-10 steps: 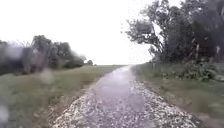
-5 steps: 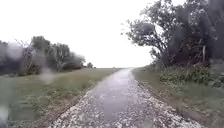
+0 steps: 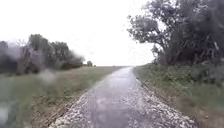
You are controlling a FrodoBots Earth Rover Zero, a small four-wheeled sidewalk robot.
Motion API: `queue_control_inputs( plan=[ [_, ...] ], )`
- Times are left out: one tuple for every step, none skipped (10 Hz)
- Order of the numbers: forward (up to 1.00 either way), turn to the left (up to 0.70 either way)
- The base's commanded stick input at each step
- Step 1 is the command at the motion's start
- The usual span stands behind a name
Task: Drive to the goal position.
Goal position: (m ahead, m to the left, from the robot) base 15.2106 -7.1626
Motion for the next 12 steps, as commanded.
queue_control_inputs(
  plan=[
    [0.7,0.0],
    [0.7,0.0],
    [0.7,-0.08],
    [0.7,-0.26],
    [0.7,-0.11],
    [0.7,0.0],
    [0.7,0.0],
    [0.7,0.0],
    [0.7,0.0],
    [0.7,0.0],
    [0.7,0.0],
    [0.7,0.0]
  ],
)
